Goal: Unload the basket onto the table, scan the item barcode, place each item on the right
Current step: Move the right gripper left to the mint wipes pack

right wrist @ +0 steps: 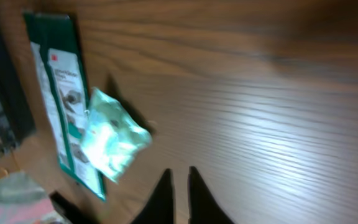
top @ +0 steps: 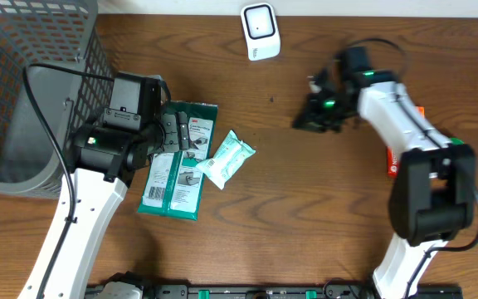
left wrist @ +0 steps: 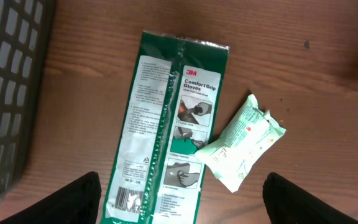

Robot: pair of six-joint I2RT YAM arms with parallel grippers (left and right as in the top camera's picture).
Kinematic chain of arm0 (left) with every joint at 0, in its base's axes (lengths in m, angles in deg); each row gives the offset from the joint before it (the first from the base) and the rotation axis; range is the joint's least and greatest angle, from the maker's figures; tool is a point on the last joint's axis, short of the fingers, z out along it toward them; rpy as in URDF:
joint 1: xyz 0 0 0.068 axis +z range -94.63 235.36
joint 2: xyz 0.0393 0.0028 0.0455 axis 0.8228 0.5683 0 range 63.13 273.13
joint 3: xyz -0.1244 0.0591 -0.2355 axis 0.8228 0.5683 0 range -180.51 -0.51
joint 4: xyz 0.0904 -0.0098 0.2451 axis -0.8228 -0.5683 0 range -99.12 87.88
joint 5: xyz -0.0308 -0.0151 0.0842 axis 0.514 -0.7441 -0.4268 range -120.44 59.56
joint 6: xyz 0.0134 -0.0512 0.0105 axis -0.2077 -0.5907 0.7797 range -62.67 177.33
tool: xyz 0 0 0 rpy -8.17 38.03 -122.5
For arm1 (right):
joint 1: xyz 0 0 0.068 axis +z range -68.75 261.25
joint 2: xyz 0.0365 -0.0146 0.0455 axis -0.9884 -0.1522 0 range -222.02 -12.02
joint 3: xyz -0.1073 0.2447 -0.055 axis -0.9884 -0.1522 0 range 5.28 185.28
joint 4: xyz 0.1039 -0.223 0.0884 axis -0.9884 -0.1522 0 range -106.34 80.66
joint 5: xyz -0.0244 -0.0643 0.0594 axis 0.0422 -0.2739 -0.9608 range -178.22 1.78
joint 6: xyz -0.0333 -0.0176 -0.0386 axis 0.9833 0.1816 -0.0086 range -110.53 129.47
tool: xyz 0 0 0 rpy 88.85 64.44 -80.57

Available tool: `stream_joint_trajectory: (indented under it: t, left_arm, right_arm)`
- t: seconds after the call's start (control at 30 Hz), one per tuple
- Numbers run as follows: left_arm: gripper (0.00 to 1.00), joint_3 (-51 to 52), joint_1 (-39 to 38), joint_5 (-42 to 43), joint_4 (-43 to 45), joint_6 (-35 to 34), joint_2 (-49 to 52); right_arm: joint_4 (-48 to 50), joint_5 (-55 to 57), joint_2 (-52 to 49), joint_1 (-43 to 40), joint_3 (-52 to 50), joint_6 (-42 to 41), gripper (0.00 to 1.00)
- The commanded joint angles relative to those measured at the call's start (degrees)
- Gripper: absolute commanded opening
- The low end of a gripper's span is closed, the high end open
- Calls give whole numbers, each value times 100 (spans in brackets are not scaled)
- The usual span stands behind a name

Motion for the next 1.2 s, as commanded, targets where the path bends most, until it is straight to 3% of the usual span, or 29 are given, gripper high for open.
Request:
stream_joint_trajectory:
  t: [0.0, 0.03, 0.07, 0.3, 0.47, 0.8, 1.17]
  left_arm:
    - [84, -74, 31, -70, -2, 79, 22]
    - [84, -74, 31, -70, -2, 79, 22]
    - [84, -74, 31, -72, -2, 79, 22]
    - [84, -74, 31, -70, -2, 79, 22]
    - [84, -74, 31, -72, -2, 79, 22]
    - [84, -74, 31, -70, -2, 79, 22]
    - [84, -74, 31, -70, -2, 79, 22]
  right_arm:
    - [308, 914, 66, 881, -57, -1738, 38]
    - [452, 1196, 66, 1147, -57, -2028, 55]
    - [584, 1416, 66, 1390, -57, -2229, 58]
    - [1010, 2645, 37, 2610, -57, -3488, 52]
    - [1045, 3294, -9, 3042, -72, -3908, 52]
    - [1040, 3379, -505, 3189, -72, -4544, 50]
    - [870, 3150, -1040, 3178, -72, -4553, 50]
